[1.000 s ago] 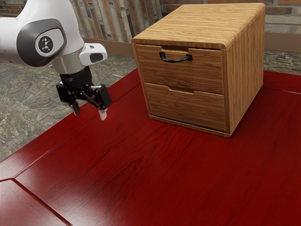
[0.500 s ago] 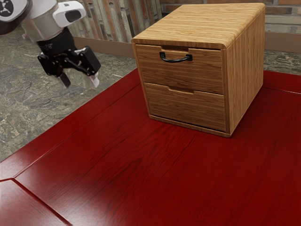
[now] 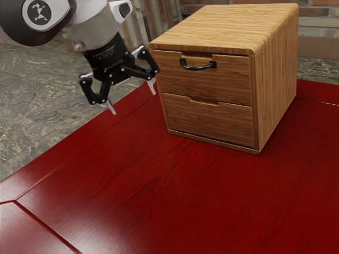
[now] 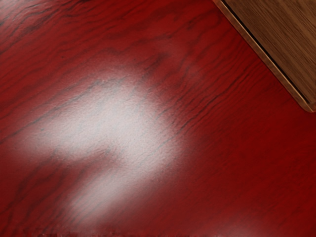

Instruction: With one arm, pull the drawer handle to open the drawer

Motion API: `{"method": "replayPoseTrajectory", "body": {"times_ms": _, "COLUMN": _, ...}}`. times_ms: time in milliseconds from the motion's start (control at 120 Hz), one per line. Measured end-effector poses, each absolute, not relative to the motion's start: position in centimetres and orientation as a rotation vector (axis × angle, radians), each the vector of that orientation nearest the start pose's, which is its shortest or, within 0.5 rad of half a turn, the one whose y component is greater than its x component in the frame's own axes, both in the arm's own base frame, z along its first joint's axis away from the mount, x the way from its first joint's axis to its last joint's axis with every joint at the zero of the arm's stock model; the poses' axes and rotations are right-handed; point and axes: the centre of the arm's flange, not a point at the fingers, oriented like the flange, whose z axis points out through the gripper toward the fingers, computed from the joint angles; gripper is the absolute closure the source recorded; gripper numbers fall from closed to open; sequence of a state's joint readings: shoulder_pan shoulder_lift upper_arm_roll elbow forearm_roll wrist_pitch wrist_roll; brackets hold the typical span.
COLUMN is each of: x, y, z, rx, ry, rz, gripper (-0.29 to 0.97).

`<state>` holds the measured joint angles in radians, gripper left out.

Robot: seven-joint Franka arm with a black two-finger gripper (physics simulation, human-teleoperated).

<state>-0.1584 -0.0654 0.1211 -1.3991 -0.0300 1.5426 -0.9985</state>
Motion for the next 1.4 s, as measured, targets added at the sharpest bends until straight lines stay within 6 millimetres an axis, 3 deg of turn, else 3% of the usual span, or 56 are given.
{"method": "replayPoseTrajectory", "body": {"times_ms": 142, "x": 53.5, "y": -1.7, "z": 73.3, "rx": -2.820, "ry": -1.721, "rz": -0.296, "gripper": 0.00}}
{"method": "replayPoseTrajectory", "body": {"times_ms": 275, "x": 53.5, "y": -1.2, "z": 73.1, "rx": -2.759, "ry": -1.888, "rz": -0.350, "gripper": 0.00}}
{"method": "replayPoseTrajectory", "body": {"times_ms": 458, "x": 53.5, "y": -2.5, "z": 73.4, "rx": -2.727, "ry": -2.035, "rz": -0.435, "gripper": 0.00}}
{"method": "replayPoseTrajectory", "body": {"times_ms": 617, "x": 53.9, "y": -2.0, "z": 72.7, "rx": -2.665, "ry": -2.159, "rz": -0.467, "gripper": 0.00}}
{"method": "replayPoseTrajectory", "body": {"times_ms": 1083, "x": 59.8, "y": -3.7, "z": 70.9, "rx": -2.564, "ry": -2.317, "rz": -0.521, "gripper": 0.00}}
{"method": "replayPoseTrajectory", "body": {"times_ms": 1292, "x": 61.7, "y": -0.8, "z": 70.6, "rx": -2.466, "ry": -2.412, "rz": -0.552, "gripper": 0.00}}
{"method": "replayPoseTrajectory", "body": {"times_ms": 1400, "x": 62.4, "y": -1.2, "z": 70.2, "rx": -2.459, "ry": -2.419, "rz": -0.551, "gripper": 0.00}}
